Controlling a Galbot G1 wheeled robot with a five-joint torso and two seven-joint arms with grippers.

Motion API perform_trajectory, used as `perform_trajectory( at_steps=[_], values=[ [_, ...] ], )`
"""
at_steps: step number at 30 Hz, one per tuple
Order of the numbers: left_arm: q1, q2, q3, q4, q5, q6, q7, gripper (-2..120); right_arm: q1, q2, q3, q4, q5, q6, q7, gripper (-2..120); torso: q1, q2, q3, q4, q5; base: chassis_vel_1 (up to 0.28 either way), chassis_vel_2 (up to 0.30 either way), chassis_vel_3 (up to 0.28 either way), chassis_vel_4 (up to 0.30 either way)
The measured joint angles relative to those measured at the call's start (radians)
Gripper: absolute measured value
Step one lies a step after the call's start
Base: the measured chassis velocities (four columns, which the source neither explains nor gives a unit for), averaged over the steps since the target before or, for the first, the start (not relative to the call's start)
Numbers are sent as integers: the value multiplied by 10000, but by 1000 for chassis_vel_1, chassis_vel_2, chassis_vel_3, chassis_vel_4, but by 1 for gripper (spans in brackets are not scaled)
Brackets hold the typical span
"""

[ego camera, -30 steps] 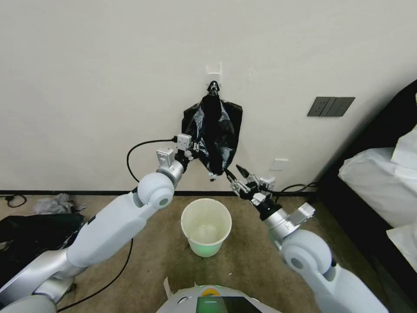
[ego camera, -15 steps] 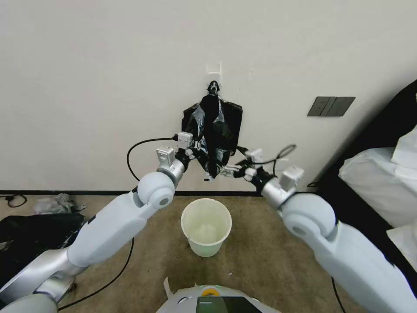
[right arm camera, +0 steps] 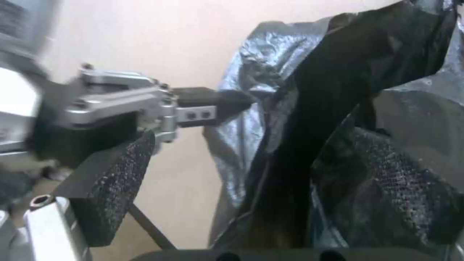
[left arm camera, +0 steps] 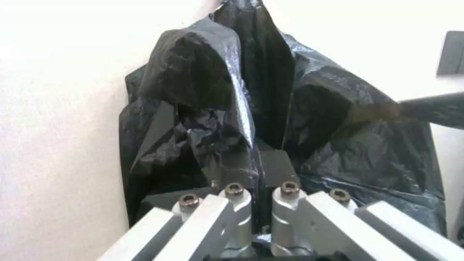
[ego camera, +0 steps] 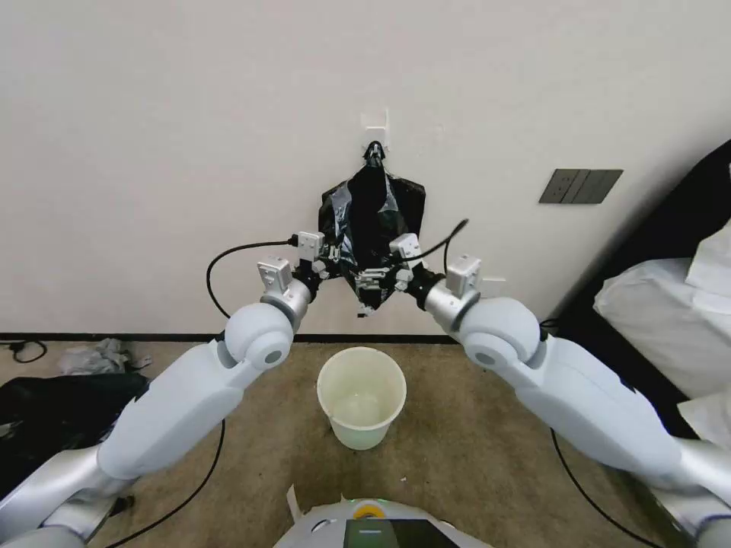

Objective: Place a trash bag onto the trash bin.

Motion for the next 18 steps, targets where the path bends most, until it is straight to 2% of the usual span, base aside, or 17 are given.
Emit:
perform_trajectory(
  at_steps=[11,18],
  values=[
    [20,38,-107,-335,-43,9,7,0,1180,-298,-1089,-687,-336,-796,352,100,0,1,0,-1,1,0,0,0,0],
    [135,99,-223,-564,-107,15,8,0,1612,-691,-1564,-942,-316,-1665,1067,100,-1,0,-1,-2,2,0,0,0,0]
  ],
)
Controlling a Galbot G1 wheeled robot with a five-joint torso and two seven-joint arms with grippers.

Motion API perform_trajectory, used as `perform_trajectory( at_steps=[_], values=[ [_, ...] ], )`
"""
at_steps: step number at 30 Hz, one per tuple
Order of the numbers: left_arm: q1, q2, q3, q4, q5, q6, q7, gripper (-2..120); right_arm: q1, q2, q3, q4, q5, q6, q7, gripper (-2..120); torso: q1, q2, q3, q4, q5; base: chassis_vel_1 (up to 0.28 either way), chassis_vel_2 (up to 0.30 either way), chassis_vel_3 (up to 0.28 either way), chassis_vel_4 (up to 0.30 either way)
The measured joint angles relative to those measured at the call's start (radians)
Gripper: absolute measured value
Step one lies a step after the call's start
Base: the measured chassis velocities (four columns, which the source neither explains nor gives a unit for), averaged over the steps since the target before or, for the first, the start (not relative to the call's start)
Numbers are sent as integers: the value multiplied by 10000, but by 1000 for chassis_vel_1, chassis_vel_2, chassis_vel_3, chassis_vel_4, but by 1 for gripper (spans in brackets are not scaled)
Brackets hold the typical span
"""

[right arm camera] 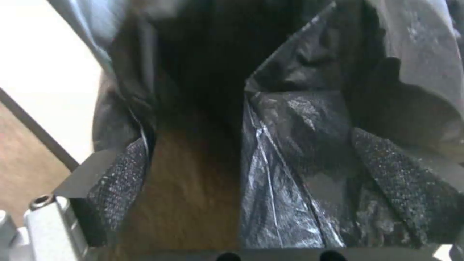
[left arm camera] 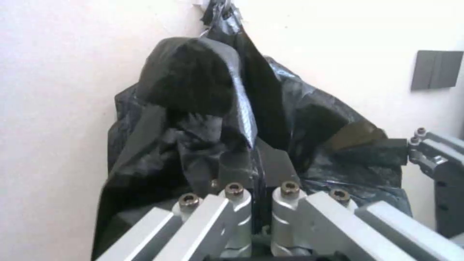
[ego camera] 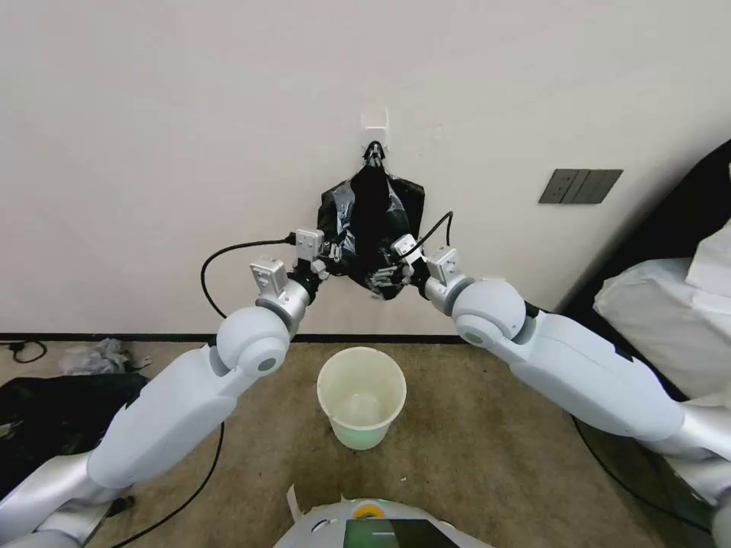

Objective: Place a trash bag onto the trash bin.

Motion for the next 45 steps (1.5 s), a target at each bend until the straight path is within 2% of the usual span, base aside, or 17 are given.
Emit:
perform_trajectory(
  at_steps=[6,7,11,14,19,20,22,23,26,27,31,33,34,37,40,43,45],
  values=[
    [43,-23,-23,-79,-16,0,0,0,183,-61,-164,-209,11,-255,326,86,0,0,0,2,0,0,0,0,0],
    [59,-39,-31,-113,-19,0,-2,0,250,-95,-189,-270,22,-272,415,78,0,0,0,1,0,0,0,0,0],
    [92,-32,-54,-156,-36,0,-2,0,305,-159,-200,-295,24,-272,492,65,0,0,0,1,-1,0,0,0,0],
    [127,-10,-91,-186,-51,0,-2,0,289,-186,-157,-247,161,-198,552,48,0,0,0,2,0,0,0,0,0],
    [174,20,-115,-193,-55,0,-3,0,170,-327,18,36,413,27,409,37,0,0,0,3,0,0,0,0,0],
    [194,33,-128,-193,-56,0,-2,0,73,-472,118,232,482,145,264,39,0,0,0,2,-1,0,0,0,0],
    [204,54,-144,-183,-56,0,-4,0,-155,-828,542,637,1346,305,35,56,0,0,0,2,0,0,0,0,0],
    [204,54,-144,-183,-56,0,-4,0,-155,-828,542,637,1346,305,35,56,0,0,0,2,0,0,0,0,0],
    [204,73,-145,-152,-57,0,-7,0,-372,-1248,1027,994,1939,610,-555,71,-1,0,0,-2,0,0,0,0,0],
    [204,73,-145,-152,-57,0,-7,0,-372,-1248,1027,994,1939,610,-555,71,-1,0,0,-2,0,0,0,0,0],
    [186,48,-130,-143,-58,0,-10,0,-411,-1266,1256,1171,2844,800,-466,85,-1,0,0,2,-1,0,0,0,0],
    [159,32,-93,-146,-58,4,-14,0,-388,-1177,1393,1170,3760,905,-247,96,-1,0,0,3,-1,0,0,0,0],
    [159,32,-93,-146,-58,4,-14,0,-388,-1177,1393,1170,3760,905,-247,96,-1,0,0,3,-1,0,0,0,0],
    [134,49,-75,-161,-58,8,-20,0,-368,-1053,1780,1219,5766,943,-6,100,0,0,0,3,0,0,0,0,0],
    [133,70,-76,-165,-57,10,-23,0,-443,-1101,2095,1273,6503,801,-316,100,-1,0,0,5,-2,0,0,0,0],
    [105,71,-80,-164,-57,11,-27,0,-668,-1375,2299,1453,5775,657,-1340,100,-1,0,0,-2,-1,0,0,0,0],
    [68,49,-72,-158,-57,11,-27,0,-741,-1403,2304,1524,5406,730,-1483,100,-1,0,0,-2,1,0,0,0,0]
  ],
)
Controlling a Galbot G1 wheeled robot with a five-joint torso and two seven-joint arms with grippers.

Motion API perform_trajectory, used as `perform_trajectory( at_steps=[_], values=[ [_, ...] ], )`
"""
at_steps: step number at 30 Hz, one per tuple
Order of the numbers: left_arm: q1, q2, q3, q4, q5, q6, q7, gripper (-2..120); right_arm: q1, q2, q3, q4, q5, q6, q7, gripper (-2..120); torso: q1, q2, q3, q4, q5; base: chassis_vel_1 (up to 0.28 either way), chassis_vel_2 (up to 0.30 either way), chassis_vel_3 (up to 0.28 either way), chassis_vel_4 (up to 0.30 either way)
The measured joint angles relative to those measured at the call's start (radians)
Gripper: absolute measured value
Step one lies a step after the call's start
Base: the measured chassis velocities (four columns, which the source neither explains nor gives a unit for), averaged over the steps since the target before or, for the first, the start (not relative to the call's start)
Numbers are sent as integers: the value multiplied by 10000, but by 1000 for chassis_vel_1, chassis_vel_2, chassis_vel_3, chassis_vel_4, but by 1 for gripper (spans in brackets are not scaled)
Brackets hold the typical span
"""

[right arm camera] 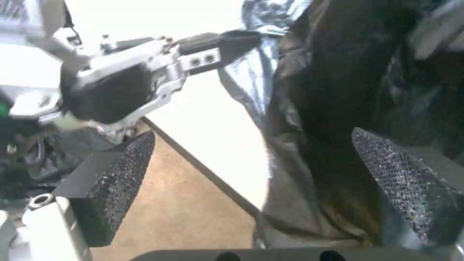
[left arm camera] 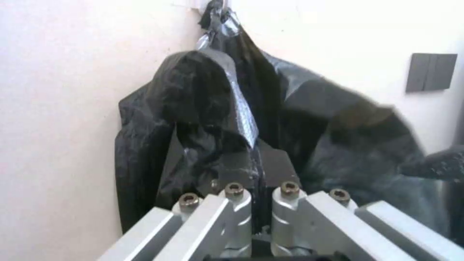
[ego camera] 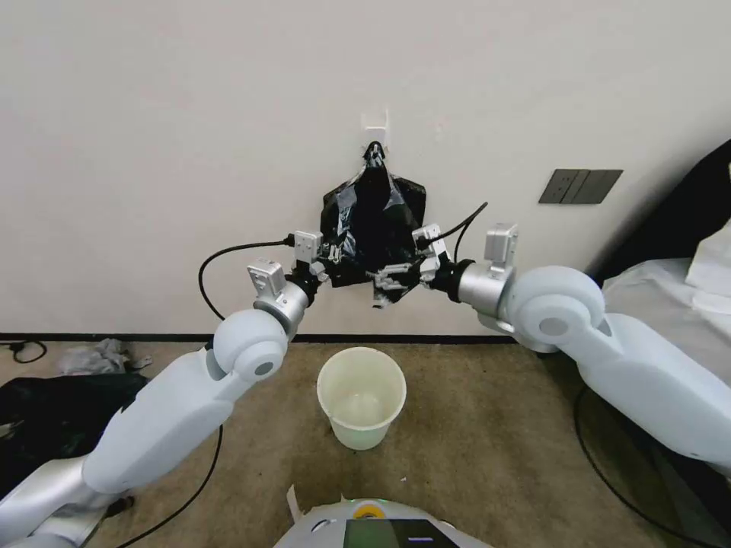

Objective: Place a trash bag onto the trash bin.

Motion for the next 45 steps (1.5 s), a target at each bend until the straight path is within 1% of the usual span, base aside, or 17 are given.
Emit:
perform_trajectory(
  at_steps=[3,7,20,27,28,30,31,32,33,34,35,36,39,40,43,44,45],
  values=[
    [-49,-38,69,-7,-4,2,-1,0,-14,249,-115,-25,-526,244,495,100,0,0,0,4,-1,0,0,0,0],
    [-25,-21,78,-60,-8,3,-1,0,117,546,-415,-297,-738,316,1023,100,0,0,0,5,-3,0,0,0,0],
    [461,312,-351,-435,-43,3,157,0,581,999,-945,-1183,-857,366,1362,100,0,-1,1,4,-3,0,0,0,0],
    [729,417,-551,-683,-43,-8,190,0,906,1089,-1535,-1745,-2034,202,1471,99,1,0,1,3,-3,0,0,0,0],
    [751,426,-574,-709,-47,-13,193,0,1028,1150,-1736,-1839,-2527,-4,1554,95,0,0,1,3,-2,0,0,0,0],
    [768,426,-588,-715,-52,-17,195,0,1112,1198,-1872,-1878,-2822,-168,1625,92,0,0,1,3,-2,0,0,0,0],
    [792,419,-601,-717,-56,-23,197,0,1236,1275,-2055,-1987,-3262,-366,1723,85,1,0,1,4,-3,0,0,0,0],
    [792,419,-601,-717,-56,-23,197,0,1236,1275,-2055,-1987,-3262,-366,1723,85,1,0,1,4,-3,0,0,0,0],
    [814,412,-609,-720,-58,-27,198,0,1309,1326,-2170,-2084,-3553,-474,1768,80,0,-1,0,5,-3,0,0,0,0],
    [831,409,-615,-725,-58,-30,199,0,1361,1352,-2256,-2161,-3782,-573,1810,78,1,-1,1,5,-3,0,0,0,0],
    [852,408,-624,-738,-60,-33,200,0,1443,1366,-2381,-2254,-4056,-750,1895,71,1,-1,1,6,-2,0,0,0,0],
    [852,408,-624,-738,-60,-33,200,0,1443,1366,-2381,-2254,-4056,-750,1895,71,1,-1,1,6,-2,0,0,0,0],
    [860,407,-637,-772,-61,-49,203,0,1592,1287,-2583,-2333,-4236,-1174,2152,57,0,0,0,4,-2,0,0,0,0],
    [860,407,-637,-772,-61,-49,203,0,1592,1287,-2583,-2333,-4236,-1174,2152,57,0,0,0,4,-2,0,0,0,0],
    [823,397,-638,-790,-84,-61,204,0,1675,1017,-2775,-2357,-4526,-1261,2265,41,1,0,1,3,-2,0,0,0,0],
    [823,397,-638,-790,-84,-61,204,0,1675,1017,-2775,-2357,-4526,-1261,2265,41,1,0,1,3,-2,0,0,0,0],
    [801,394,-637,-791,-99,-65,203,0,1704,921,-2829,-2355,-4593,-1267,2270,37,1,0,1,3,-1,0,0,0,0]
  ],
)
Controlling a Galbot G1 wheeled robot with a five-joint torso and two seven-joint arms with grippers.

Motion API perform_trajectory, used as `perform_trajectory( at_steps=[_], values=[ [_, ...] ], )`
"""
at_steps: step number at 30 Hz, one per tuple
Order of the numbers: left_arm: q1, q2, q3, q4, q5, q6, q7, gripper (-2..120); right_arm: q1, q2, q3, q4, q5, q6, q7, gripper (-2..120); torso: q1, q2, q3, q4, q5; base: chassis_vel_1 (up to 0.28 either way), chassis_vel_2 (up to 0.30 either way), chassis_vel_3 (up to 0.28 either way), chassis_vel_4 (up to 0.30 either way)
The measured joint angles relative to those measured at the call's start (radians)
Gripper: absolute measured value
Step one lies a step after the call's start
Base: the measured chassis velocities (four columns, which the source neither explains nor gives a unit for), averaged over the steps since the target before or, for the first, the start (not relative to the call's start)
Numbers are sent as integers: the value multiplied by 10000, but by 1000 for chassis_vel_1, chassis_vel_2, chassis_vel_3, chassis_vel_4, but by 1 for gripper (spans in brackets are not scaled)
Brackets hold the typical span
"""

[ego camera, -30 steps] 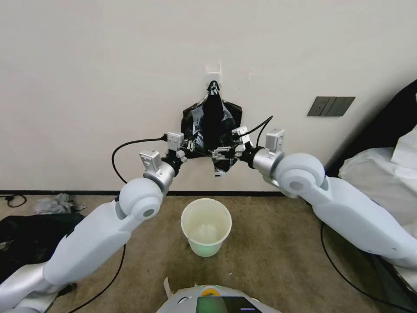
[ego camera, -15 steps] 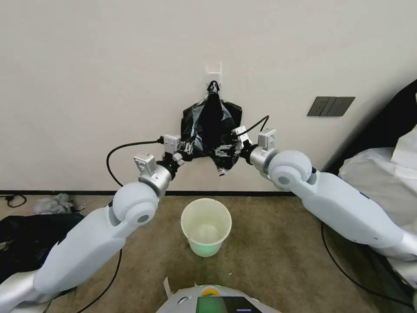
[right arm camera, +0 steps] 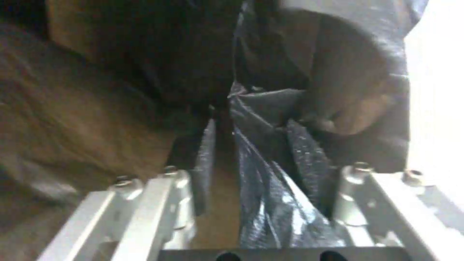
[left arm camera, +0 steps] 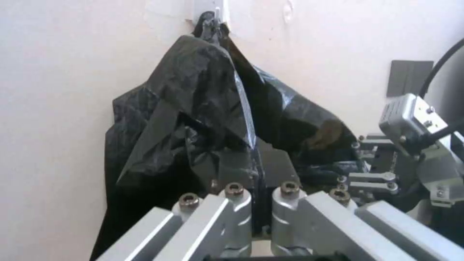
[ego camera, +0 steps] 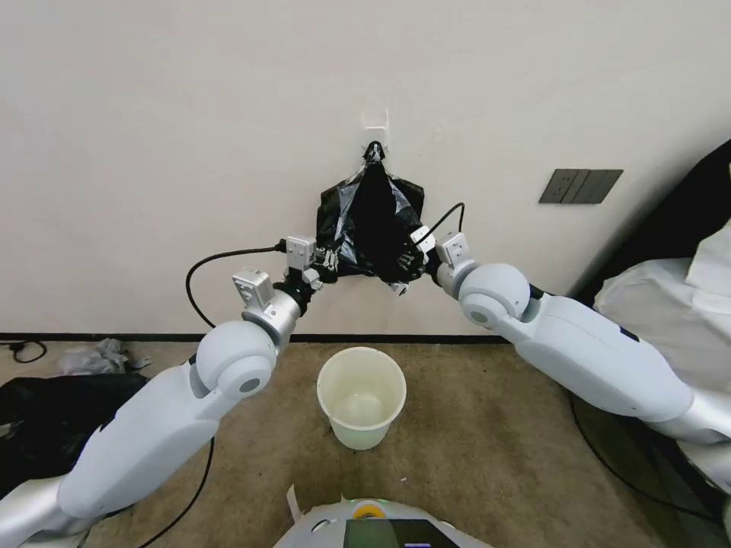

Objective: Place a trash bag onto the trash bin.

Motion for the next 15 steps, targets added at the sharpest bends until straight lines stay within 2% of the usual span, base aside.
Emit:
perform_trajectory(
  at_steps=[2,3,4,7,8,10,13,15],
  values=[
    [-33,-11,3,0,-17,-8,0,0,37,-116,-68,-10,-120,-2,16,32,0,0,0,-1,-1,0,0,0,0],
    [-62,-28,5,-4,-44,-20,-5,0,81,-253,-141,-57,-276,-5,56,22,0,0,0,-1,0,0,0,0,0],
    [-62,-28,5,-4,-44,-20,-5,0,81,-253,-141,-57,-276,-5,56,22,0,0,0,-1,0,0,0,0,0],
    [-54,-34,5,-27,-52,-32,-11,0,139,-389,-221,-124,-421,-5,85,8,0,0,0,1,0,0,0,0,0],
    [-54,-34,5,-27,-52,-32,-11,0,139,-389,-221,-124,-421,-5,85,8,0,0,0,1,0,0,0,0,0],
    [-48,-31,2,-41,-53,-35,-13,0,167,-435,-246,-127,-470,-5,36,0,0,0,0,1,-2,0,0,0,0],
    [-38,-24,-5,-48,-52,-36,-14,0,153,-433,-201,-125,-518,0,-95,0,0,0,0,0,-1,0,0,0,0],
    [30,-20,-38,-49,-50,-37,-14,0,-115,-348,216,-54,-417,35,-270,0,0,0,0,2,-1,0,0,0,0]
  ],
)
